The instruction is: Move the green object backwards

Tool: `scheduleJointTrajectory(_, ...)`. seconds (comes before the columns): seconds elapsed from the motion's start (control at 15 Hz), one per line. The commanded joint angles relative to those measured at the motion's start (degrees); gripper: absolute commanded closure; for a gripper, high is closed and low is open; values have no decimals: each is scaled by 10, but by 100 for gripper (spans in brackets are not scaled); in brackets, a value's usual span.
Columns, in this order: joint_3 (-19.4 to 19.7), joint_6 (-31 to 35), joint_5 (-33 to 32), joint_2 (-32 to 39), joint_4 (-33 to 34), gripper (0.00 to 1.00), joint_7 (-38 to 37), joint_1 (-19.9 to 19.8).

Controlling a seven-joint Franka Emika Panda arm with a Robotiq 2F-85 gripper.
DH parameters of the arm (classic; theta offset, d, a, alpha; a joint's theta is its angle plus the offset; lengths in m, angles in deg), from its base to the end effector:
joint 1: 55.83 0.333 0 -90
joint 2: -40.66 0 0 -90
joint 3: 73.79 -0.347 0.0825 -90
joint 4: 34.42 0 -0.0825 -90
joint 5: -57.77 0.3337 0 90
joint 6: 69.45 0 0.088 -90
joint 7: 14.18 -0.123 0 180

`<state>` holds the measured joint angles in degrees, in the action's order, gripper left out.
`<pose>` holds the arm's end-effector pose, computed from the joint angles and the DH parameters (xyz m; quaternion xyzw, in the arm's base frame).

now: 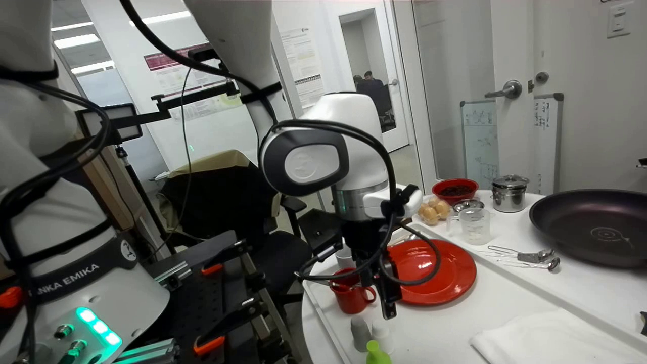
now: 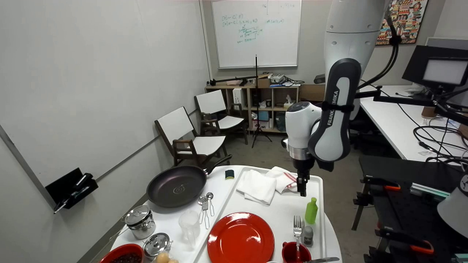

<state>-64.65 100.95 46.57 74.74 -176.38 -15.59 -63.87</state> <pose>0.4255 -0.1256 0.1182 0.9957 -0.0534 -0.0568 0.0494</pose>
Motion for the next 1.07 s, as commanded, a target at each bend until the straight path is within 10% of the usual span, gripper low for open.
scheduleJointTrajectory(0.0,-16,66,34,30,-21,0,30,-32)
scheduleJointTrajectory(1.0,-146,202,50,119,-16,0,45,-226)
